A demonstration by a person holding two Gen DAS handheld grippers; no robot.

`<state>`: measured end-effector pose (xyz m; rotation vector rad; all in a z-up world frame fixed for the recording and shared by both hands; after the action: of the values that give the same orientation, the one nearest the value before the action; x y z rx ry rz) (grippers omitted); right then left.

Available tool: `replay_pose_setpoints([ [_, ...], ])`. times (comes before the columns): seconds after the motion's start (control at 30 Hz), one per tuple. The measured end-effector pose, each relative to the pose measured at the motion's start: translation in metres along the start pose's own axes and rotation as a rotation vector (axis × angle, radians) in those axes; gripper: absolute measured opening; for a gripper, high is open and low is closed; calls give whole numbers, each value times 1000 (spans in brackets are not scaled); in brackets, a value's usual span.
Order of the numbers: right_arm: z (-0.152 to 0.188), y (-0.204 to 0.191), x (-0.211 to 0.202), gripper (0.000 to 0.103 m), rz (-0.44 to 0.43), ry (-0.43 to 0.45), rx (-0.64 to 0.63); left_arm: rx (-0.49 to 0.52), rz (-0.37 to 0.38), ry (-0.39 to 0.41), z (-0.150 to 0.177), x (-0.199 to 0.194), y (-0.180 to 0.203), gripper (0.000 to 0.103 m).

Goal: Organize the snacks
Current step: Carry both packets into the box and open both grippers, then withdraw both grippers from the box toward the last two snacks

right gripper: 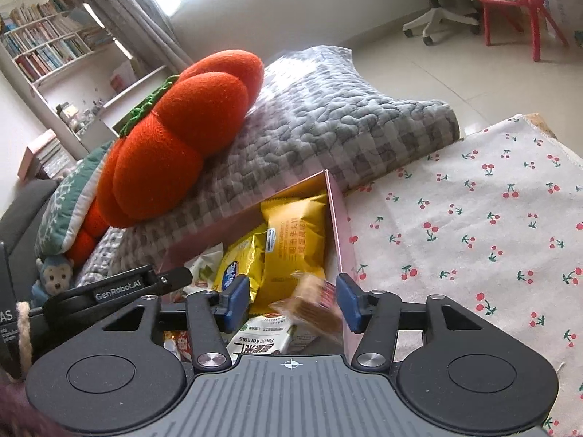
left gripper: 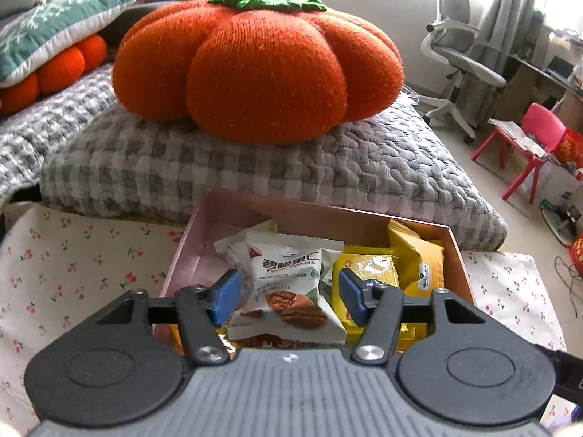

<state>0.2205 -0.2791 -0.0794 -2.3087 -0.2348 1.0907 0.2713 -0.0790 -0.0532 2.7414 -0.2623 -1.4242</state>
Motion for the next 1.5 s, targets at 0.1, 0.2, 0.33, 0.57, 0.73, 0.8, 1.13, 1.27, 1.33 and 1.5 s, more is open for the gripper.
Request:
replay_pose_setpoints([
  [0.1, 2, -2, -5, 65, 5, -2, -4, 5, 9, 1, 2, -9, 1, 68],
  [0.2, 7, -8, -14, 71, 12, -2, -15, 29, 20, -10, 8, -18, 2, 73],
  [0.33, 15, -17, -24, 76, 36, -17, -49, 58, 14, -17, 21, -29, 0, 81],
  [0.57, 32, -35, -42, 85, 61, -31, -94, 84, 15, -24, 50, -54, -5, 94],
  [0.73, 44, -44, -55, 89, 98, -41, -130, 78, -13, -40, 70, -67, -11, 98],
  [0.8, 50, -45, -58, 89, 114, -49, -146, 73, -20, -51, 78, -72, -12, 100],
  [1.13, 83, -41, -62, 91, 187, -69, -222, 61, 0, -30, 108, -76, -24, 103],
  [1.27, 90, -37, -58, 91, 225, -44, -269, 65, 15, -8, 112, -63, -30, 103],
  [1.33, 91, -37, -56, 91, 234, -40, -289, 64, 13, -1, 115, -55, -32, 103],
  [1.5, 91, -36, -52, 95, 250, -15, -303, 21, 51, -27, 117, -40, -35, 103],
])
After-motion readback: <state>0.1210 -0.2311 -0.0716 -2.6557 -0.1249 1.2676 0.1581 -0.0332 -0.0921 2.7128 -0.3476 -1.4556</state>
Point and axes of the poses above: each gripper's, at about its wrist camera, not at the fingertips, and x roughly the way its jaws point, y to its right, z to its underside, the point moved 7 cm from there along x, roughly the way its jaws point, and after that the axes turned 11 degrees about -y, right-handed, at the moved point
